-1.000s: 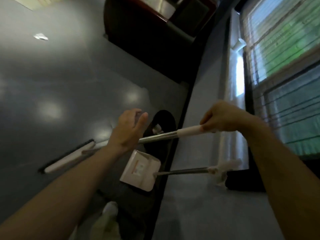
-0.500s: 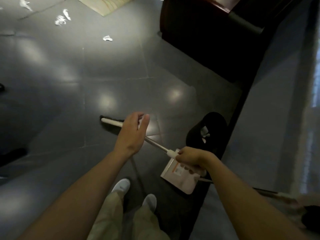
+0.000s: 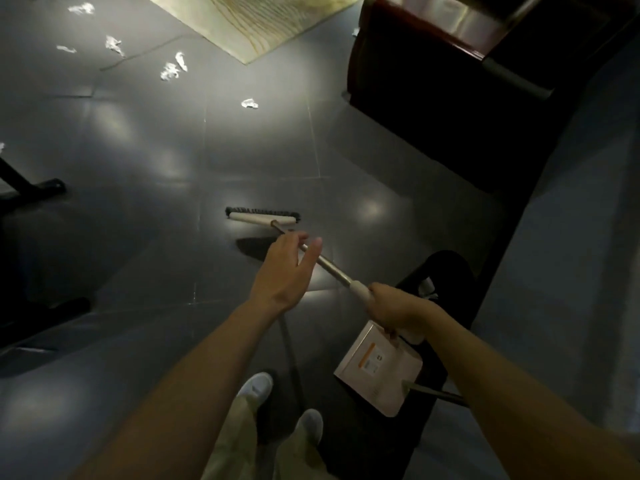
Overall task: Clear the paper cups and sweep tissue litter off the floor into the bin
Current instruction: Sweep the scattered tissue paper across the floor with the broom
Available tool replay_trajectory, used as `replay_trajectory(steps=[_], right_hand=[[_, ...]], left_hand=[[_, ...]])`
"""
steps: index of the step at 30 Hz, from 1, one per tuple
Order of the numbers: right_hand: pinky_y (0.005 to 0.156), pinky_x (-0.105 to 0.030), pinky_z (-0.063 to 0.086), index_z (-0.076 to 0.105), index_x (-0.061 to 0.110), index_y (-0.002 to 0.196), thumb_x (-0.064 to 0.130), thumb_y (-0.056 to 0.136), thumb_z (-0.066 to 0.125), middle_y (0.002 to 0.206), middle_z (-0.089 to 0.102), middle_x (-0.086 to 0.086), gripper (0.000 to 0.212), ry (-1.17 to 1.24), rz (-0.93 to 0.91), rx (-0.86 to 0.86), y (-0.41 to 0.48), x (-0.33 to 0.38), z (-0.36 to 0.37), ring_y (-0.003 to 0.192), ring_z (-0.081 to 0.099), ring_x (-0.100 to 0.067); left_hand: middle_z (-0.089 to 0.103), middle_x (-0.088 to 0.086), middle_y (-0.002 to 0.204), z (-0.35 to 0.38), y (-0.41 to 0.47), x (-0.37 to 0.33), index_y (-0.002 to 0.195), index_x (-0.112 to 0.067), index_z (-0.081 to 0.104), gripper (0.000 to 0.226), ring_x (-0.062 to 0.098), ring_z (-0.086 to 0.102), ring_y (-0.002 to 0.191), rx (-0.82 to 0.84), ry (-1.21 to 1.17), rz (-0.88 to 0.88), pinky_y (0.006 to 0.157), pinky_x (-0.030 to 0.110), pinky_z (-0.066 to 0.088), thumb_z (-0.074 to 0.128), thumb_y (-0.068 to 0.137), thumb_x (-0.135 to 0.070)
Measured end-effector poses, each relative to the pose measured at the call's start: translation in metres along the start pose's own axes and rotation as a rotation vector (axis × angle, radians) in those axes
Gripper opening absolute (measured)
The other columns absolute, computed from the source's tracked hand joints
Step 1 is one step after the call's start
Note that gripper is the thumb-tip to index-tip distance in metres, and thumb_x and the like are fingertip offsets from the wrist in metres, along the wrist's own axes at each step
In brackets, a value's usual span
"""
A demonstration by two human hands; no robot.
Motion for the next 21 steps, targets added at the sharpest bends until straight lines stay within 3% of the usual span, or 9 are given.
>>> replay_trajectory(steps=[2,4,6,9,11,15,17,21], right_hand=[[0.058,-0.025,0.05,0.038,0.016,0.117,0.02,0.098,0.045,0.094,0.056,-0.009,0.021,0.06,0.013,0.052,-0.003,0.019,-0.001,0.074,0.059,-0.016],[0.056,-0.023,0.048,0.041,0.01,0.119,0.018,0.098,0.045,0.091,0.057,-0.008,0.023,0.108,-0.031,0.02,-0.003,0.044,-0.01,0.07,0.056,-0.013],[0.051,-0.021,0.042,0.044,0.01,0.111,0.016,0.098,0.045,0.086,0.055,-0.007,0.015,0.16,-0.056,-0.021,-0.001,0.065,-0.021,0.065,0.051,-0.012],[0.05,-0.021,0.041,0.044,0.009,0.105,0.014,0.098,0.045,0.082,0.053,-0.008,0.009,0.281,-0.045,-0.028,0.01,0.088,-0.035,0.064,0.049,-0.012],[0.053,-0.023,0.043,0.044,0.006,0.114,0.012,0.098,0.044,0.081,0.053,-0.008,0.017,0.331,-0.045,-0.036,0.024,0.105,-0.045,0.064,0.049,-0.013],[0.044,-0.023,0.043,0.041,0.004,0.128,0.011,0.098,0.041,0.077,0.053,-0.008,0.03,0.333,0.023,-0.046,0.064,0.147,-0.069,0.059,0.048,-0.012],[0.042,-0.023,0.039,0.046,0.002,0.124,0.015,0.099,0.037,0.072,0.05,-0.008,0.029,0.348,0.057,-0.093,0.085,0.178,-0.085,0.054,0.044,-0.013],[0.043,-0.024,0.039,0.05,0.001,0.11,0.017,0.098,0.042,0.077,0.051,-0.01,0.021,0.327,-0.068,-0.246,0.129,0.26,-0.12,0.056,0.045,-0.015]], left_hand=[[0.058,0.004,0.117,-0.012,0.003,-0.009,0.121,-0.014,0.055,0.077,0.018,0.055,0.108,-0.004,0.04,0.015,0.095,0.043,0.048,0.03,0.081,-0.076],[0.055,0.006,0.119,-0.025,0.004,-0.017,0.122,-0.012,0.053,0.062,0.017,0.052,0.106,0.028,0.118,0.019,0.097,0.035,0.045,0.038,0.089,-0.062],[0.049,0.009,0.13,-0.04,0.006,-0.018,0.131,-0.011,0.047,0.051,0.019,0.047,0.115,0.072,0.23,0.014,0.098,0.028,0.038,0.043,0.095,-0.047],[0.038,0.01,0.144,-0.068,0.021,-0.011,0.142,-0.012,0.035,0.06,0.023,0.038,0.13,0.113,0.334,-0.02,0.107,0.035,0.032,0.041,0.095,-0.049],[0.036,0.01,0.147,-0.091,0.039,-0.002,0.143,-0.013,0.034,0.063,0.024,0.034,0.134,0.091,0.361,-0.061,0.109,0.037,0.03,0.041,0.094,-0.052],[0.037,0.012,0.146,-0.145,0.09,0.005,0.142,-0.011,0.035,0.063,0.027,0.035,0.133,-0.008,0.4,-0.1,0.109,0.038,0.029,0.038,0.095,-0.052],[0.04,0.014,0.144,-0.175,0.122,0.008,0.14,-0.01,0.038,0.061,0.029,0.037,0.132,-0.053,0.41,-0.109,0.108,0.037,0.03,0.038,0.095,-0.051],[0.045,0.015,0.14,-0.242,0.185,0.01,0.136,-0.008,0.042,0.059,0.03,0.041,0.128,-0.134,0.354,-0.109,0.107,0.039,0.033,0.04,0.095,-0.05]])
Point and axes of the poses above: each hand's wrist, its own y-axis towards the middle knuckle, its own z-axis out of the palm, x = y × z, the point moved 5 cm from there along y, towards the middle knuckle
